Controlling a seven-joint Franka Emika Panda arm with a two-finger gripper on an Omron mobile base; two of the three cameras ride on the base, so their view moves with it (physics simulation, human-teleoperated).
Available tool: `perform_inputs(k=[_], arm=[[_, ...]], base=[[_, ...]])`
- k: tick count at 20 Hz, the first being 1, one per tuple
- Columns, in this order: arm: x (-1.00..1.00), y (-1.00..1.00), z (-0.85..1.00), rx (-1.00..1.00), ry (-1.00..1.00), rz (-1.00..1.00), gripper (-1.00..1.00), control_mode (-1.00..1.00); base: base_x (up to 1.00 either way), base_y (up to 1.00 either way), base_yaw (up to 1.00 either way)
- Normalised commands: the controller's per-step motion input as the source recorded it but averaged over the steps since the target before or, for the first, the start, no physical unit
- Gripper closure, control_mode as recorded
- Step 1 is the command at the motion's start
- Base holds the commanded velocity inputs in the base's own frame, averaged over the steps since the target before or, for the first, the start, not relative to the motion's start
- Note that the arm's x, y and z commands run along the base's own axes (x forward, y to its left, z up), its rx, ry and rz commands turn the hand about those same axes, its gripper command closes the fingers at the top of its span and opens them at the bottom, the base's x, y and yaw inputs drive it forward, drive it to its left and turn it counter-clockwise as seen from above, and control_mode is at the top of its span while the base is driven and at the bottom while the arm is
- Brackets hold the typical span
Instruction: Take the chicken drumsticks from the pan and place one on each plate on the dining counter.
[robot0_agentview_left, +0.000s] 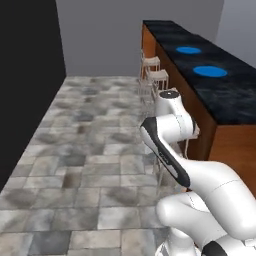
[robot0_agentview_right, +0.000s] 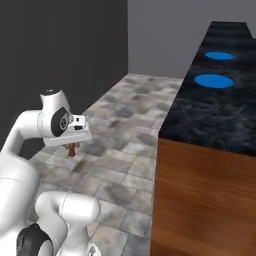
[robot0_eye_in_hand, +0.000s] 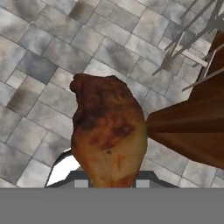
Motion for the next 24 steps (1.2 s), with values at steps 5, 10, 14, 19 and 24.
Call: perform_inputs(k=[5, 10, 14, 19, 24], arm=[[0.0, 0.0, 0.0, 0.0, 0.0, 0.0, 1.0, 1.0], [0.0, 0.0, 0.0, 0.0, 0.0, 0.0, 1.0, 1.0], [0.0, 0.0, 0.0, 0.0, 0.0, 0.0, 1.0, 1.0], [0.0, 0.0, 0.0, 0.0, 0.0, 0.0, 1.0, 1.0], [0.0, 0.0, 0.0, 0.0, 0.0, 0.0, 1.0, 1.0]], base=[[0.87, 0.62, -0.49], [0.88, 0.61, -0.49], [0.87, 0.62, -0.49], [0.76, 0.62, -0.56], [0.67, 0.64, -0.6]])
